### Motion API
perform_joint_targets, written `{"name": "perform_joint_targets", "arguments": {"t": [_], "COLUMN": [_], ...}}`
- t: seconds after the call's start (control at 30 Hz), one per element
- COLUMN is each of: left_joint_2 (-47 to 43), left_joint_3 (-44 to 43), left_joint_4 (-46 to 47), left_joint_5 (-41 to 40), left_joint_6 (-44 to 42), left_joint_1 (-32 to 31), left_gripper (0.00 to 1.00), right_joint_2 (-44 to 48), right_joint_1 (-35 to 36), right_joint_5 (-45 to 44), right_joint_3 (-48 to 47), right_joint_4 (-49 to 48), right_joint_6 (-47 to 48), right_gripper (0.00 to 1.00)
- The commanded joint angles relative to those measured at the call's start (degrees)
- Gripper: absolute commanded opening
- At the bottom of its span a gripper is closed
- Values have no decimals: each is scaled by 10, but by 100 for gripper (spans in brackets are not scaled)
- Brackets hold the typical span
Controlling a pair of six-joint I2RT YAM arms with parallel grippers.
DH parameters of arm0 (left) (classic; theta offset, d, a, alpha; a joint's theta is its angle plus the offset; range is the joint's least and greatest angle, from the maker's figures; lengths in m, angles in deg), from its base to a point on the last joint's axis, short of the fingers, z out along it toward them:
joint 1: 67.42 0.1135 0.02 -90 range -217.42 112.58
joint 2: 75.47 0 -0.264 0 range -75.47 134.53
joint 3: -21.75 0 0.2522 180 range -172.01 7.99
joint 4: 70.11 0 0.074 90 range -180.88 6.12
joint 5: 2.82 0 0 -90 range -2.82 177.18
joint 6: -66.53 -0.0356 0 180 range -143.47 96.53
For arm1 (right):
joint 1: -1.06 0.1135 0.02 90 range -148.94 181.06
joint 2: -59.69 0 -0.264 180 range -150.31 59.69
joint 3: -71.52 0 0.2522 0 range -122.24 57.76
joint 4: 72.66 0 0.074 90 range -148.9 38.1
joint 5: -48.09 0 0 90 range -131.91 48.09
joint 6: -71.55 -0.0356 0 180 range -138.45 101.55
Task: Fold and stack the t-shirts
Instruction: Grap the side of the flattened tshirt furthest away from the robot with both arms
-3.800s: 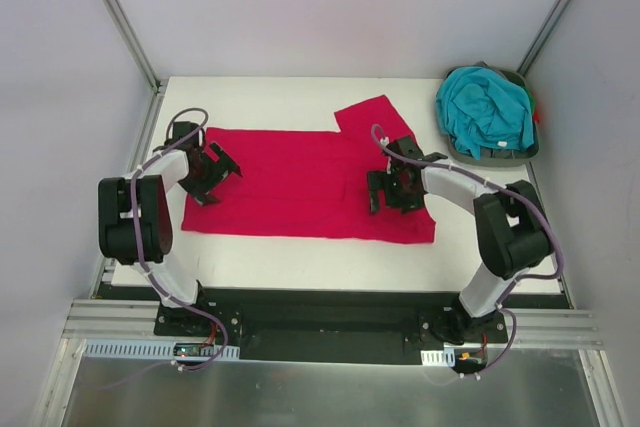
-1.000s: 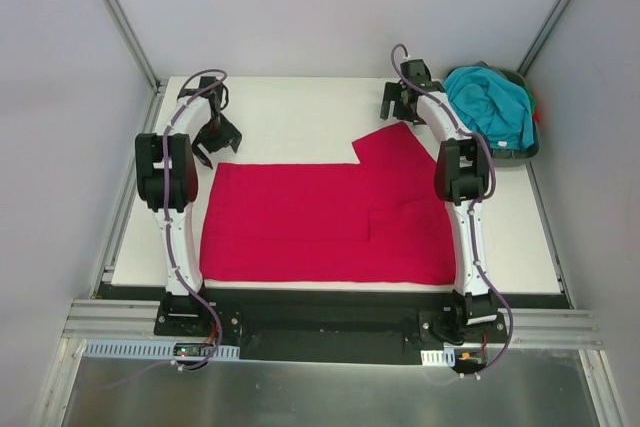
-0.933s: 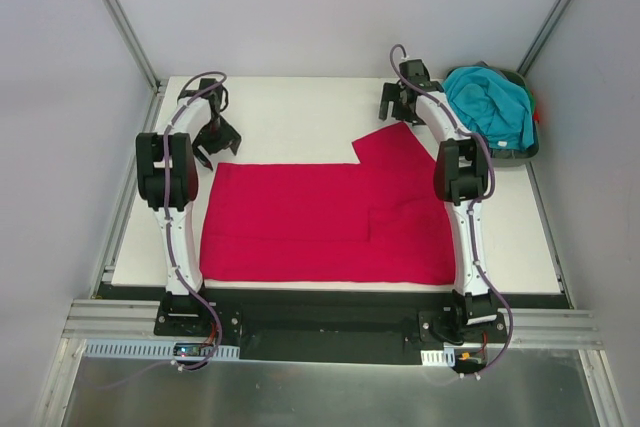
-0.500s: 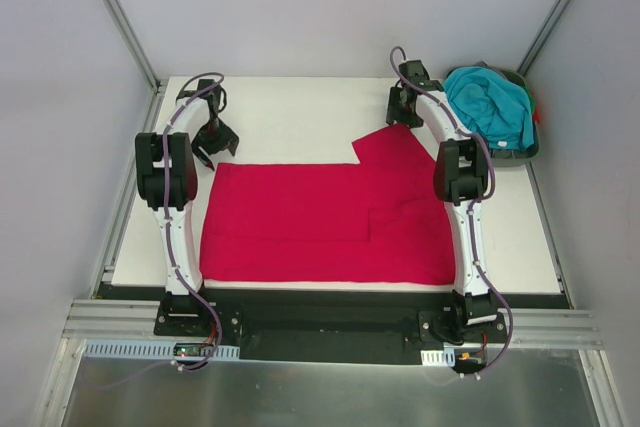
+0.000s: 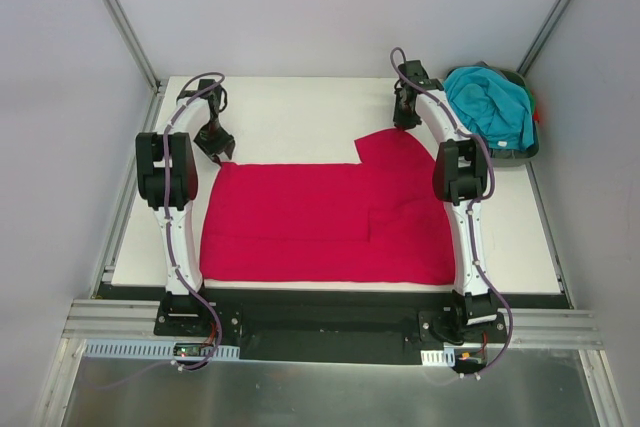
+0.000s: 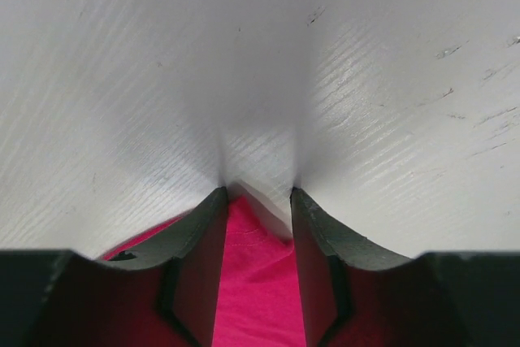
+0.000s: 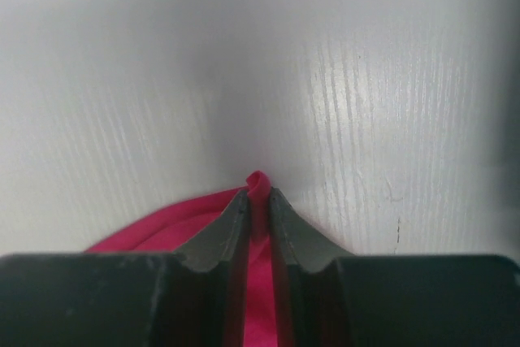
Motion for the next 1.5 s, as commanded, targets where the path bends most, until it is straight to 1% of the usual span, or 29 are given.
{"name": "perform_joint_targets", "arguments": {"t": [0.0, 0.03, 0.07, 0.13, 0.17, 0.2, 0.3, 0.33, 0.57, 0.73, 0.87, 0.9, 1.17, 1.2, 1.47], "left_joint_2": [13, 12, 12, 9, 8, 6, -6, -11, -80, -128, -169, -179, -254, -264, -344], "left_joint_3": [-15, -16, -16, -15, -14, -11, -3, 1, 40, 88, 138, 154, 246, 257, 326], "left_joint_4": [-35, -35, -36, -38, -39, -38, -38, -38, -30, -2, 23, 27, 40, 40, 40], "left_joint_5": [-4, -3, -3, -1, 1, 1, 0, -1, -28, 2, 12, 18, 19, 16, -3], "left_joint_6": [0, 0, -1, -2, -4, -5, -11, -13, -26, -55, -65, -67, -55, -53, -32], "left_joint_1": [7, 8, 7, 8, 8, 8, 8, 8, 6, -1, -3, -3, -3, -19, -25], "left_gripper": [34, 33, 29, 19, 10, 0, 0, 0, 0, 0, 0, 0, 0, 0, 0], "right_joint_2": [18, 19, 19, 21, 23, 26, 47, 56, 140, 201, 260, 271, 395, 412, 542], "right_joint_1": [6, 7, 7, 7, 7, 7, 8, 7, 7, 7, 6, 7, 7, 7, 8], "right_joint_5": [4, 6, 7, 6, 7, 7, 9, 8, 39, 57, 77, 102, 174, 176, 177], "right_joint_3": [19, 19, 20, 19, 22, 23, 39, 45, 107, 154, 218, 234, 386, 408, 561], "right_joint_4": [3, 2, 2, 1, 0, -1, -18, -23, -57, -50, -53, -52, -58, -61, -78], "right_joint_6": [1, 4, 5, 8, 9, 10, 16, 18, 24, 40, 50, 54, 58, 57, 42], "right_gripper": [15, 12, 11, 8, 8, 5, 3, 1, 1, 1, 1, 1, 1, 1, 1]}}
